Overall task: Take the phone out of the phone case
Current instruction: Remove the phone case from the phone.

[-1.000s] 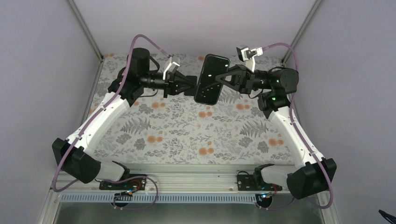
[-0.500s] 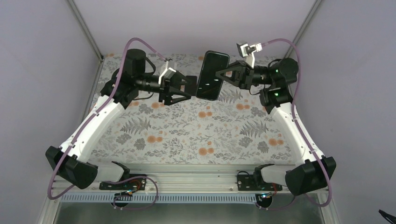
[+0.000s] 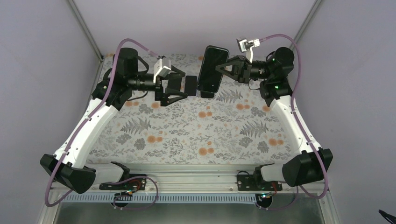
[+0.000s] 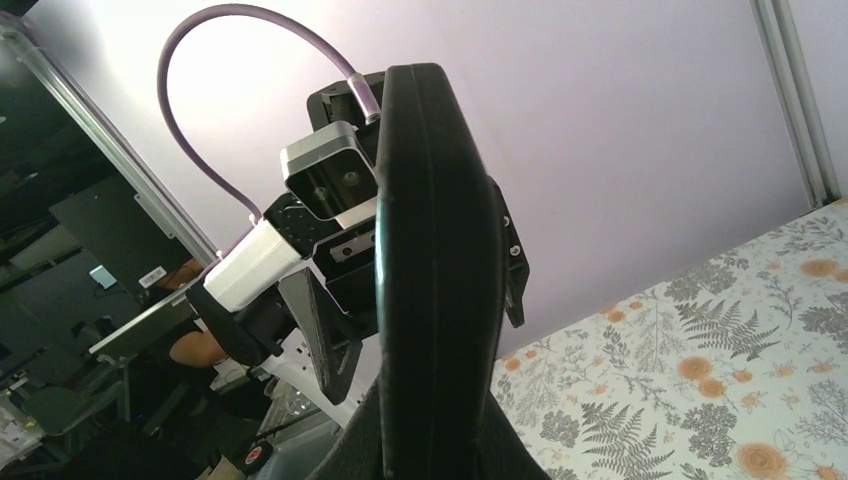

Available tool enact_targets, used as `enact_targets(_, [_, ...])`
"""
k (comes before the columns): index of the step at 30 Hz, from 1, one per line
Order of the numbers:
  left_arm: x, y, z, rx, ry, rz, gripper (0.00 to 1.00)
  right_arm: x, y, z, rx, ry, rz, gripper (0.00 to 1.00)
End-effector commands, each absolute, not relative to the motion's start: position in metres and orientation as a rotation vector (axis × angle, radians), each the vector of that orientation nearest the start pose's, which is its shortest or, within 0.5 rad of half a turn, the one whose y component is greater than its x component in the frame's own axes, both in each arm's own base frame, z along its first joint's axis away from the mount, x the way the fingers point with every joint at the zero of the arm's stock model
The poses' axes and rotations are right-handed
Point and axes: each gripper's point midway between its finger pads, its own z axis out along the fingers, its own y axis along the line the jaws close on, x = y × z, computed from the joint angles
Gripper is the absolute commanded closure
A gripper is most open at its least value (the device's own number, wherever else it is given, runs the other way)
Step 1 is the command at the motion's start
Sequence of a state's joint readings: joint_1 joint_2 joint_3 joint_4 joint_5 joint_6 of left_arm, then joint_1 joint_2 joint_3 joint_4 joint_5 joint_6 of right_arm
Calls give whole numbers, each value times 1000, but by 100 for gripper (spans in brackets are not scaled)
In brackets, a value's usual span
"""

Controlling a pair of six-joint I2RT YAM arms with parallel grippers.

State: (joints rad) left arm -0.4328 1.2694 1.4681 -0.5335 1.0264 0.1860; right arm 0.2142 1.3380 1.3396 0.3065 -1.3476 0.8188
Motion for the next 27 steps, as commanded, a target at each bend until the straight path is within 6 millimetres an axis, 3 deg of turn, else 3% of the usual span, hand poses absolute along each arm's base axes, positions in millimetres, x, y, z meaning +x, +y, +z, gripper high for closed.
enact_targets(1, [230,-267,418,1186,1443,-1188,0,268,225,475,-857,1459,1564,96])
enact_targets(5, [233,-272,414,1161,1446,-1241,0,266,224,471,-831,1466,1589,96])
enact_targets(12, [241,-286,395,1087,1520,-1364,18,267,225,464,-796,1486,1631,96])
enact_targets(27, [240,-304,394,1108,1513,-1413,51,266,226,465,-783,1496,1670,96])
